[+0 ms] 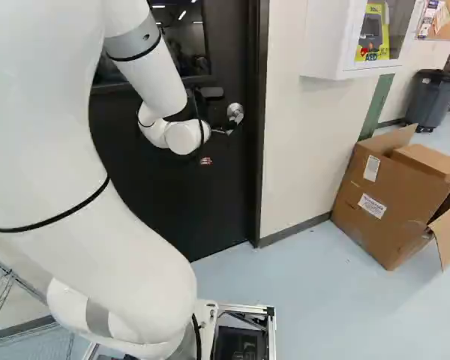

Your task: Open the door and move inside

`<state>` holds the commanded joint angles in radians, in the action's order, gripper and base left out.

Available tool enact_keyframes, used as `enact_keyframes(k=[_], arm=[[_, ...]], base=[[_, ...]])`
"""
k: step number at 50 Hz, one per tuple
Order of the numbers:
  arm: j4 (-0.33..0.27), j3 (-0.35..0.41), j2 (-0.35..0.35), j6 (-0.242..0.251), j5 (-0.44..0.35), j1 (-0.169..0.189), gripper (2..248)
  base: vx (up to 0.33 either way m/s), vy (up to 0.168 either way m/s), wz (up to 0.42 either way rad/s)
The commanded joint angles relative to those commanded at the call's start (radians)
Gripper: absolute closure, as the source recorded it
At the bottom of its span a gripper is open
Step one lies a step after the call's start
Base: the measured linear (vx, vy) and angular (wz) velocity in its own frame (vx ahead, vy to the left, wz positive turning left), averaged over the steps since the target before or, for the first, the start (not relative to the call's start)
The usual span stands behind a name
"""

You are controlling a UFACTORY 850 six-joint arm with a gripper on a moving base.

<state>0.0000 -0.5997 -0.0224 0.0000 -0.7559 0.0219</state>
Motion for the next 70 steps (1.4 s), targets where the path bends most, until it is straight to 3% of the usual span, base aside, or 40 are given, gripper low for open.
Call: enact_keyframes(k=[43,70], arm=[[0.0,-0.001,-0.063,0.0,0.0,0.0,3],[0.0,-0.132,-0.182,0.0,0.0,-0.006,3]], base=[[0.0,0.0,0.0],[-0.002,0.0,0.0]])
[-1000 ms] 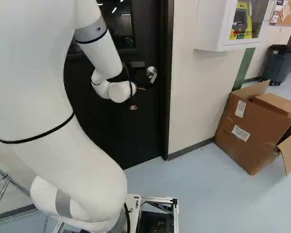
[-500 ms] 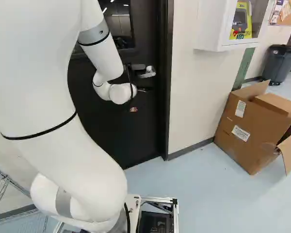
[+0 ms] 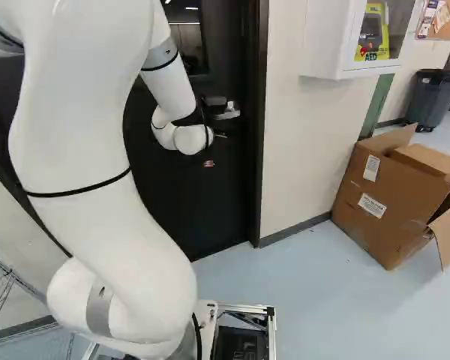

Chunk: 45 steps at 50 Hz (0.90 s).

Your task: Open the door and move inside

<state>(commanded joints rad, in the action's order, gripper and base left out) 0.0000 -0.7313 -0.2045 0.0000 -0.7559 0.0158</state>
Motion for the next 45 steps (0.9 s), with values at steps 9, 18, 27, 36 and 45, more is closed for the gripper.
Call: enact_keyframes(k=[9,18,27,36,45], arm=[[0.0,-0.049,-0.043,0.0,0.0,-0.004,3],[0.0,-0.098,-0.085,0.0,0.0,-0.013,3],[0.0,-0.142,-0.122,0.0,0.0,-0.03,3],[0.0,-0.185,-0.158,0.0,0.0,-0.049,3],[0.0,-0.229,-0.193,0.0,0.0,-0.067,3]], base=[[0.0,0.0,0.0],[0.0,0.0,0.0],[0.0,0.0,0.0],[0.0,0.0,0.0],[0.0,0.0,0.0]])
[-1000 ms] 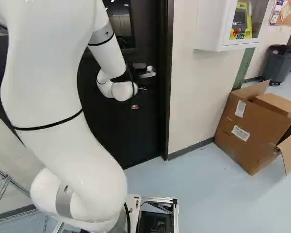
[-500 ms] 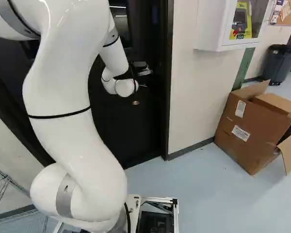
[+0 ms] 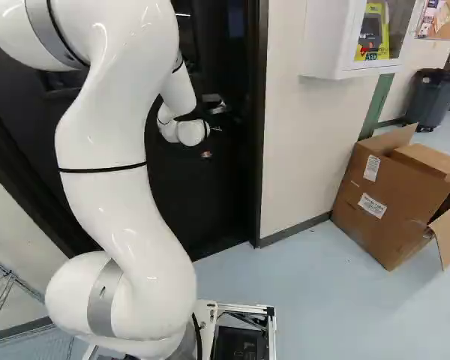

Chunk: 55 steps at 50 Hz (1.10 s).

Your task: Open the door and move inside

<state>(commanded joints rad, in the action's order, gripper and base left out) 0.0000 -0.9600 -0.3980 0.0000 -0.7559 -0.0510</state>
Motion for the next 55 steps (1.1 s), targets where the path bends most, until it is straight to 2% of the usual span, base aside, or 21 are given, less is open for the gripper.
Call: enact_keyframes(k=[20,41,55], arm=[[0.0,-0.103,-0.082,0.0,0.0,-0.037,3],[0.0,-0.227,-0.178,0.0,0.0,-0.05,3],[0.0,-0.177,-0.14,0.0,0.0,-0.062,3]], base=[[0.0,0.0,0.0],[0.0,0.0,0.0],[0.0,0.0,0.0]])
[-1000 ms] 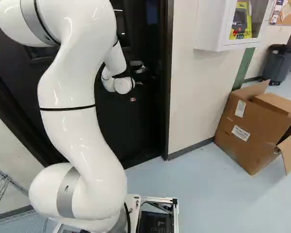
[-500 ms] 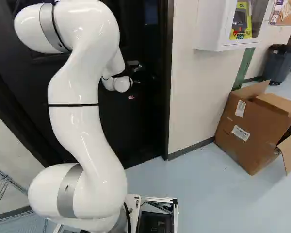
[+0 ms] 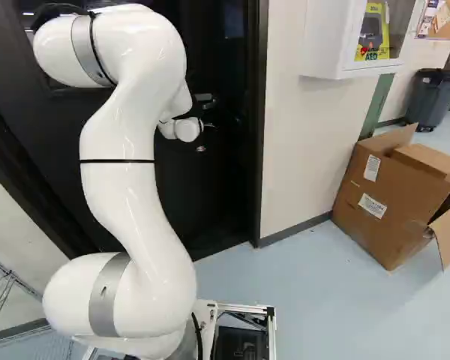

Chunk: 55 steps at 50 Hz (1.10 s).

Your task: Open the door and move inside

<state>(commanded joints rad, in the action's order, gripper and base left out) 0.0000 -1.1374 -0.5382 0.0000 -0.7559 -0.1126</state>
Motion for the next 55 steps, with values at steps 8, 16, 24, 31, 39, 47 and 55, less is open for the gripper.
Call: enact_keyframes(k=[8,16,24,31,39,47,55], arm=[[0.0,0.047,0.037,0.0,0.0,-0.003,3],[0.0,0.095,0.074,0.0,0.0,-0.005,3],[0.0,0.142,0.111,0.0,0.0,-0.008,3],[-0.003,0.174,0.137,0.0,0.0,-0.015,3],[-0.02,0.175,0.138,0.0,0.005,-0.031,3],[-0.041,0.157,0.124,0.0,0.011,-0.05,3],[-0.062,0.13,0.102,0.0,0.017,-0.069,3]], base=[[0.0,0.0,0.0],[0.0,0.0,0.0],[0.0,0.0,0.0],[0.0,0.0,0.0],[0.0,0.0,0.0],[0.0,0.0,0.0],[0.0,0.0,0.0]])
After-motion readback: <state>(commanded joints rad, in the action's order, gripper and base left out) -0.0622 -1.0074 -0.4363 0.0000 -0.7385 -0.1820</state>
